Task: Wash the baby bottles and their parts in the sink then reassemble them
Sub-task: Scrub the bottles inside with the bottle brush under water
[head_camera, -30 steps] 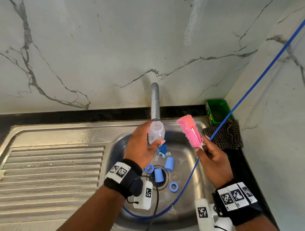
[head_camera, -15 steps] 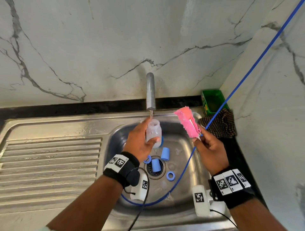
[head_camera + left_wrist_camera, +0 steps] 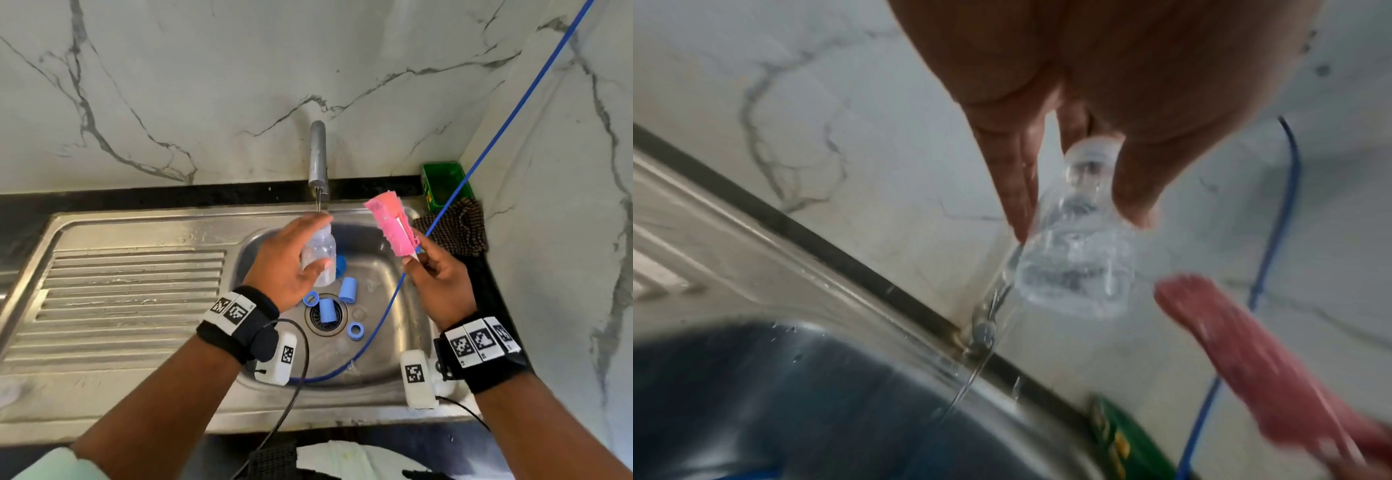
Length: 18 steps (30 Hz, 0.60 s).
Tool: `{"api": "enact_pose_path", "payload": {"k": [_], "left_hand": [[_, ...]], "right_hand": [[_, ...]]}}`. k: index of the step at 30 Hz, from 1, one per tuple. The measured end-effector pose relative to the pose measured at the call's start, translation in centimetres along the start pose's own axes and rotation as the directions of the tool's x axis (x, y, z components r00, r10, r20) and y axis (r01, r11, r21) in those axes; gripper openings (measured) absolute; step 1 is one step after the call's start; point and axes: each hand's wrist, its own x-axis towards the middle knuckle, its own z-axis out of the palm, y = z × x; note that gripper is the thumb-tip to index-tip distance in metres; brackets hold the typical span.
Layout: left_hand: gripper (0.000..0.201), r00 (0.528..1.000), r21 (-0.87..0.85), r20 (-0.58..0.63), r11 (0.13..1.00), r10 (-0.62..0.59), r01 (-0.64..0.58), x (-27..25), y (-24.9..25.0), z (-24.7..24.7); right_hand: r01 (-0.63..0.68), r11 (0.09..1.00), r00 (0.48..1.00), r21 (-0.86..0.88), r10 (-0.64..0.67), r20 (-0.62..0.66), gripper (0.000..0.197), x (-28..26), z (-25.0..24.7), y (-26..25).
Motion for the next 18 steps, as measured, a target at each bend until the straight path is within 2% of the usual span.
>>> {"api": "enact_pose_path", "payload": {"k": [3,4,6,7,10,11,13,14,16,18], "left_hand": [[0.065,0.989,-0.033,-0.145,0.999,-0.042,0.038,0.1,-0.2,-0.6],[0.065,0.992,-0.023,-0.113,0.998,-0.059,0.057,0.0,0.1,-0.4],[0.066,0.997,0.067,0.062,0.997,-0.051,0.047,-0.4,0.5,0.1],[0.066,0.997,0.083,0.065,0.996,-0.034,0.029,-0.5,0.6,0.3],[0.065,0.989,0.009,-0.144,0.999,-0.03,0.031,0.1,1.2,-0.2],[0.065,0.992,0.03,-0.121,0.999,-0.036,0.04,0.3,1.4,-0.3],[0.066,0.998,0.155,0.028,0.987,-0.047,0.042,-0.1,1.7,0.0],[0.067,0.998,0.192,0.041,0.981,-0.043,0.035,-0.3,1.6,0.3],[0.068,0.998,0.129,-0.063,0.991,-0.03,0.038,-0.5,1.9,0.5],[0.065,0.998,0.122,-0.056,0.991,-0.042,0.049,-0.7,2.1,1.0]], "right_hand": [[0.017,1.0,1.0,-0.012,-0.017,0.007,0.061,-0.5,-0.3,-0.1],[0.016,1.0,1.0,-0.023,-0.016,0.01,0.061,-0.8,-0.4,-0.1],[0.012,0.999,1.0,-0.043,-0.011,0.022,0.058,-1.1,-0.6,0.1],[0.01,0.998,1.0,-0.057,-0.009,0.026,0.058,-1.2,-0.6,0.1],[0.01,0.996,0.999,-0.094,-0.007,0.033,0.057,-1.4,-0.9,0.1],[0.011,0.995,0.999,-0.1,-0.008,0.037,0.058,-1.5,-1.0,0.2],[0.015,0.996,0.999,-0.091,-0.011,0.046,0.058,-1.6,-1.0,0.2],[0.017,0.996,0.999,-0.087,-0.013,0.049,0.058,-1.7,-1.1,0.2],[0.022,0.995,0.998,-0.092,-0.017,0.055,0.056,-1.6,-1.3,0.2],[0.019,0.994,0.998,-0.107,-0.013,0.059,0.053,-1.5,-1.3,0.5]]}}
